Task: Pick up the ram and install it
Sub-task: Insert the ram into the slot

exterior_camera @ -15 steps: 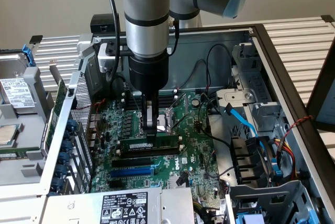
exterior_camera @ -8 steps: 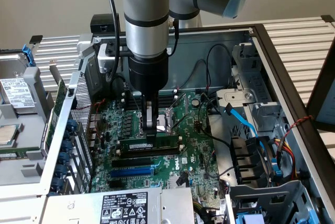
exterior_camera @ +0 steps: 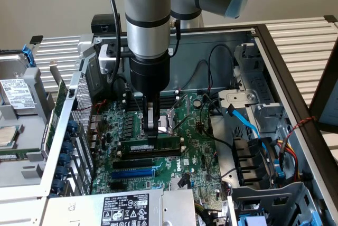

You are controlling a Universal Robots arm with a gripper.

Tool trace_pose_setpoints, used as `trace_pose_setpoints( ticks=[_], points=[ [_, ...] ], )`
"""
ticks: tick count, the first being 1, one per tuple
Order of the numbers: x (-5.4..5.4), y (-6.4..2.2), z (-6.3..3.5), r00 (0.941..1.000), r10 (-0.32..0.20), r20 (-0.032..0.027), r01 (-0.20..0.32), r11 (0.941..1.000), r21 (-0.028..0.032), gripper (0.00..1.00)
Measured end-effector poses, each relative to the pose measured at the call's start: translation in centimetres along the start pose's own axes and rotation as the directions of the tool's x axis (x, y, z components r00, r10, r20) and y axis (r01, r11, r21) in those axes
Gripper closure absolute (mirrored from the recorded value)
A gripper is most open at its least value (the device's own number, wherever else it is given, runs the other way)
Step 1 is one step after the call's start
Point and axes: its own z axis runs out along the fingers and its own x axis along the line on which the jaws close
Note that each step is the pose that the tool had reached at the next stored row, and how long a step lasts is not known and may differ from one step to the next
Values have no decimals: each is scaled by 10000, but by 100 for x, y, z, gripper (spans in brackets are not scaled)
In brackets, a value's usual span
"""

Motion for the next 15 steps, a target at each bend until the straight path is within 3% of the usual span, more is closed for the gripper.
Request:
trace_pose_setpoints(
  ticks=[2, 15],
  points=[
    [-1, -2, 0, 10000, -1, 2, 1, 10000, -25, 88],
    [1, -6, 10, 10000, -2, 14, 2, 10000, -29, 88]
  ],
)
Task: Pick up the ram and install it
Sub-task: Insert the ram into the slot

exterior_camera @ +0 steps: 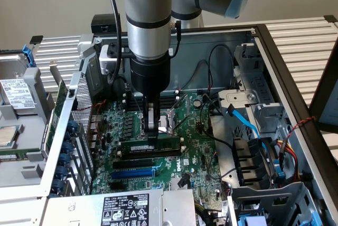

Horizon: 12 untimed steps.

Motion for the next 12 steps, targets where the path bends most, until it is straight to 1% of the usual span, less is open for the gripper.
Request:
trace_pose_setpoints(
  ticks=[1, 3, 10, 12],
  points=[
    [0, -1, 0, 10000, 1, 0, -1, 10000, -1, 88],
    [1, -9, 0, 10000, -2, 0, 2, 10000, -25, 88],
    [1, -10, 1, 10000, -1, 3, 1, 10000, -27, 88],
    [3, -15, 3, 10000, -4, 13, 4, 10000, -39, 88]
  ],
)
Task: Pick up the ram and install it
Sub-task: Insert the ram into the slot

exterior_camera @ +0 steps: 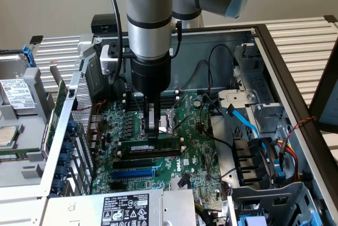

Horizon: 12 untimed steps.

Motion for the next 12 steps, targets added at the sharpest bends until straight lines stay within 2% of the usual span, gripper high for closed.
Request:
trace_pose_setpoints(
  ticks=[8, 10, 12],
  points=[
    [1, -1, -1, 10000, 0, -4, 0, 10000, -14, 88],
    [1, -7, -1, 10000, -4, -2, 4, 10000, -54, 88],
    [2, -13, -1, 10000, -10, -5, 10, 9999, -139, 88]
  ],
)
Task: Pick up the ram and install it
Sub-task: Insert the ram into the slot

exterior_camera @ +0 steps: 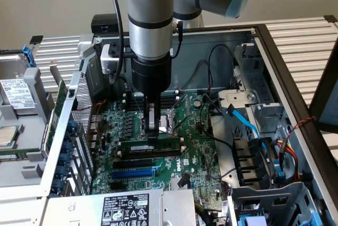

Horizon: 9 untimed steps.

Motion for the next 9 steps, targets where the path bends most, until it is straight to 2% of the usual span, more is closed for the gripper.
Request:
trace_pose_setpoints(
  ticks=[9],
  points=[
    [0, 1, 4, 10000, 1, 1, -1, 10000, -15, 88]
  ],
)
